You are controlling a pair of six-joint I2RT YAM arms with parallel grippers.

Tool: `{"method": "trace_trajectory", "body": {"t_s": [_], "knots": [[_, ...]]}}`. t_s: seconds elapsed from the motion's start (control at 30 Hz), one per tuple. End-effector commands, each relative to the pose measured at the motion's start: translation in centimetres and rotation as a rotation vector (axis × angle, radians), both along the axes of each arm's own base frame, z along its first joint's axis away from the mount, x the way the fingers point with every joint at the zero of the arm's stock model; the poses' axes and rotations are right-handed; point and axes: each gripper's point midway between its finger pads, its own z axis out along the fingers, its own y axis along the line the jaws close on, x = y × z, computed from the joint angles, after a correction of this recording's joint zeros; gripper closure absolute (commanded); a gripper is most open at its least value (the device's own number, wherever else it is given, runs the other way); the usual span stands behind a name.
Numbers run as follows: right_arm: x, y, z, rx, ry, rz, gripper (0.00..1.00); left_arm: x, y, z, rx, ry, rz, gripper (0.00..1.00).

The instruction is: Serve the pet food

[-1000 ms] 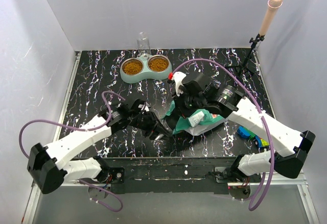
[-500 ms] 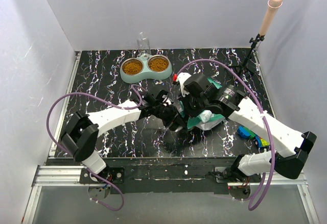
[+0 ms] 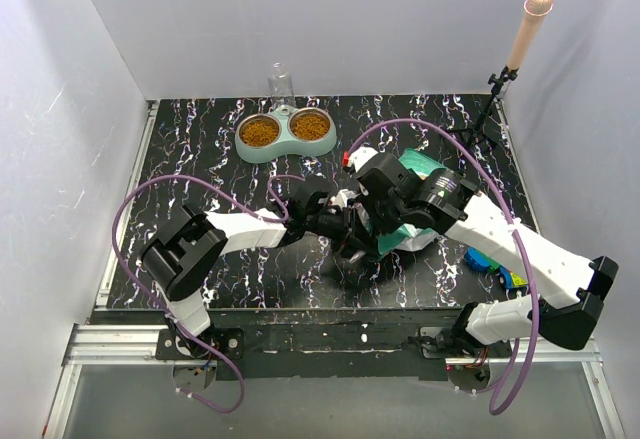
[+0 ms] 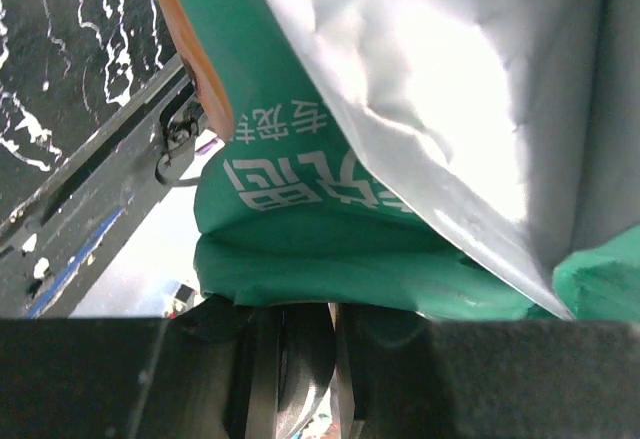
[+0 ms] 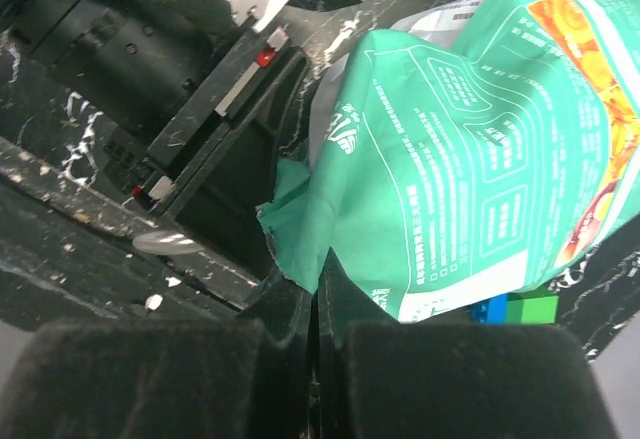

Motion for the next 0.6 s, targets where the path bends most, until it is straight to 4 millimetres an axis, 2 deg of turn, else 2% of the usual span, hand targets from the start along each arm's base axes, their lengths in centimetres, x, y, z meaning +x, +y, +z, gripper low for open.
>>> {"method": "trace_trajectory", "body": {"t_s": [0.0,0.07,0.17,0.3,0.43,0.57], "knots": [[3.9,-0.4,5.9,0.068,-0.266,-0.105,0.99,3.1,-1.3,-0.8,-0.055,-0.14,0.134,1.0],[4.1,-0.9,6.1,0.05,-0.291,-0.106,0.99,3.2,-1.6,-0.4,-0.104,-0.133,0.144,1.0],[3.9,-0.7,6.7,0.064,-0.295,-0.095,0.99,3.3,-1.9,-1.2,-0.094,-0.117,0.151,1.0],[3.6,-0.2,7.1,0.086,-0.29,-0.089,0.99,3.4,-3.6,-1.3,-0.109,-0.122,0.128,1.0],[4.0,-0.9,7.6,0.065,-0.315,-0.119,0.99,3.9,-3.7,1.4,-0.243,-0.171,0.176,1.0],[4.4,-1.9,8.2,0.046,-0.365,-0.139,0.99,3.4,-2.1,6.1,-0.416,-0.271,0.231,1.0]]}}
